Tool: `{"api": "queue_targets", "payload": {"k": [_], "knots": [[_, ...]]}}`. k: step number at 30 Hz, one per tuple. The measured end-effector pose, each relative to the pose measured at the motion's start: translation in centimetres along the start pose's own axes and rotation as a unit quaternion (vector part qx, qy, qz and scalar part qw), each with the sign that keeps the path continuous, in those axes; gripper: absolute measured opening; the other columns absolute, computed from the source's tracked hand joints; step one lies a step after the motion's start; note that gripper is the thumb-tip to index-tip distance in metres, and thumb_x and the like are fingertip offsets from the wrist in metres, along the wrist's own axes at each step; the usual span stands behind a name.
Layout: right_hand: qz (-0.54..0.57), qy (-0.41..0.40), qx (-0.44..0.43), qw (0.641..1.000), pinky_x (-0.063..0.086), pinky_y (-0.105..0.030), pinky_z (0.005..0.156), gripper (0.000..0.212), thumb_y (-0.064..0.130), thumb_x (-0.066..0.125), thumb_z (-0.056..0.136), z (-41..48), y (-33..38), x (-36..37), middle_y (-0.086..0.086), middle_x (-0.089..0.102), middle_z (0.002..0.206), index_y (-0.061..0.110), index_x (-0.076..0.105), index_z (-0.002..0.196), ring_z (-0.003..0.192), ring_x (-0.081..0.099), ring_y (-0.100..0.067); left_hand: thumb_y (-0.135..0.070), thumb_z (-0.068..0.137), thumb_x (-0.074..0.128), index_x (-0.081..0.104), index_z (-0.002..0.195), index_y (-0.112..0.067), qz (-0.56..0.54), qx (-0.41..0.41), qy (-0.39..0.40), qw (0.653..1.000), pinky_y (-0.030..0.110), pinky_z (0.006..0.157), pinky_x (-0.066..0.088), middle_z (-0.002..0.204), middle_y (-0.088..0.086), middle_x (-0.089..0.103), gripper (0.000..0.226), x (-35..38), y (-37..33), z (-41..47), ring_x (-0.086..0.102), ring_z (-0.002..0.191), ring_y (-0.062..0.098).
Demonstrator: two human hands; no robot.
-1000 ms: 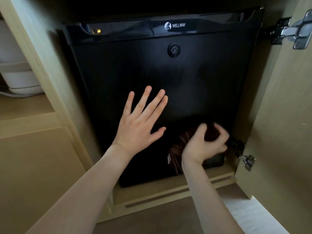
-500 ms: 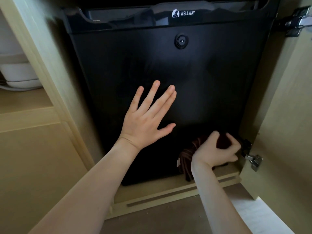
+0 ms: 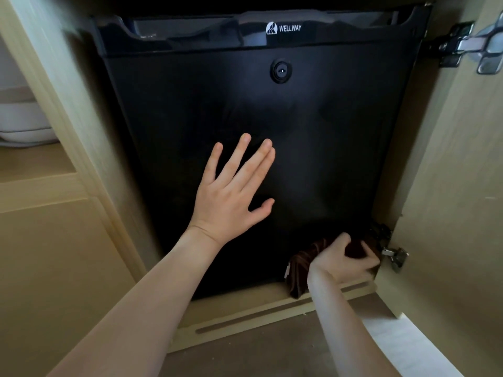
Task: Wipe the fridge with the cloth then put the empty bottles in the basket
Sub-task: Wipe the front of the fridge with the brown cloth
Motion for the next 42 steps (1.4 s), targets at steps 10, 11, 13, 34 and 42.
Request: {"api": "queue_targets", "payload": {"k": [10, 11, 13, 34, 42], "knots": [[0.029, 0.09, -0.342, 0.935, 0.049, -0.012, 0.073, 0.035, 0.027, 0.073, 0.082, -4.3, 10.6, 5.7, -0.003, 0.047, 0.113, 0.023, 0.058, 0.113, 0.098, 0.056, -0.001, -0.051, 0.09, 0.054, 0.025, 0.156, -0.017, -0.039, 0.018, 0.018, 0.999, 0.044, 0.124, 0.0, 0.163, -0.004, 0.021, 0.08, 1.8, -3.8, 1.4, 0.01, 0.152, 0.022], [0.026, 0.073, -0.319, 0.945, 0.05, -0.015, 0.075, 0.035, 0.028, 0.072, 0.082, -3.2, 9.1, 4.8, -0.002, 0.048, 0.113, 0.024, 0.056, 0.114, 0.098, 0.055, 0.0, -0.052, 0.09, 0.054, 0.026, 0.155, -0.017, -0.038, 0.017, 0.012, 0.999, 0.043, 0.124, 0.001, 0.163, -0.004, 0.022, 0.079, 1.8, -3.8, 1.3, 0.01, 0.152, 0.022], [0.017, 0.037, -0.228, 0.973, 0.054, -0.022, 0.079, 0.036, 0.029, 0.07, 0.085, -0.6, 5.4, 2.8, 0.0, 0.046, 0.116, 0.026, 0.053, 0.116, 0.098, 0.054, 0.001, -0.052, 0.09, 0.055, 0.029, 0.155, -0.018, -0.041, 0.014, 0.005, 0.999, 0.043, 0.124, 0.002, 0.162, -0.005, 0.024, 0.078, 1.8, -3.7, 1.4, 0.013, 0.152, 0.021], [0.018, 0.008, -0.08, 0.997, 0.046, -0.015, 0.067, 0.032, 0.026, 0.069, 0.089, 1.7, 3.5, 1.6, 0.002, 0.041, 0.12, 0.031, 0.049, 0.113, 0.103, 0.057, -0.018, -0.053, 0.095, 0.047, 0.02, 0.158, -0.021, -0.012, 0.028, 0.033, 0.999, 0.045, 0.123, 0.0, 0.166, -0.002, 0.013, 0.076, 2.1, -4.0, 1.1, 0.001, 0.153, 0.023], [0.062, 0.109, -0.34, 0.932, 0.049, -0.011, 0.069, 0.028, 0.02, 0.071, 0.083, -3.0, 17.2, 7.3, 0.006, 0.041, 0.107, 0.029, 0.056, 0.105, 0.091, 0.056, -0.007, -0.052, 0.094, 0.05, 0.023, 0.157, -0.02, -0.028, 0.017, 0.015, 0.999, 0.045, 0.123, 0.0, 0.165, -0.003, 0.015, 0.076, 2.0, -3.8, 1.0, 0.004, 0.153, 0.023]]}}
Point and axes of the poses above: each hand's wrist, its own z-axis towards the middle knuckle, its own x-axis out of the palm, y = z × x, the point moved 10 cm from there along z, towards the middle knuckle
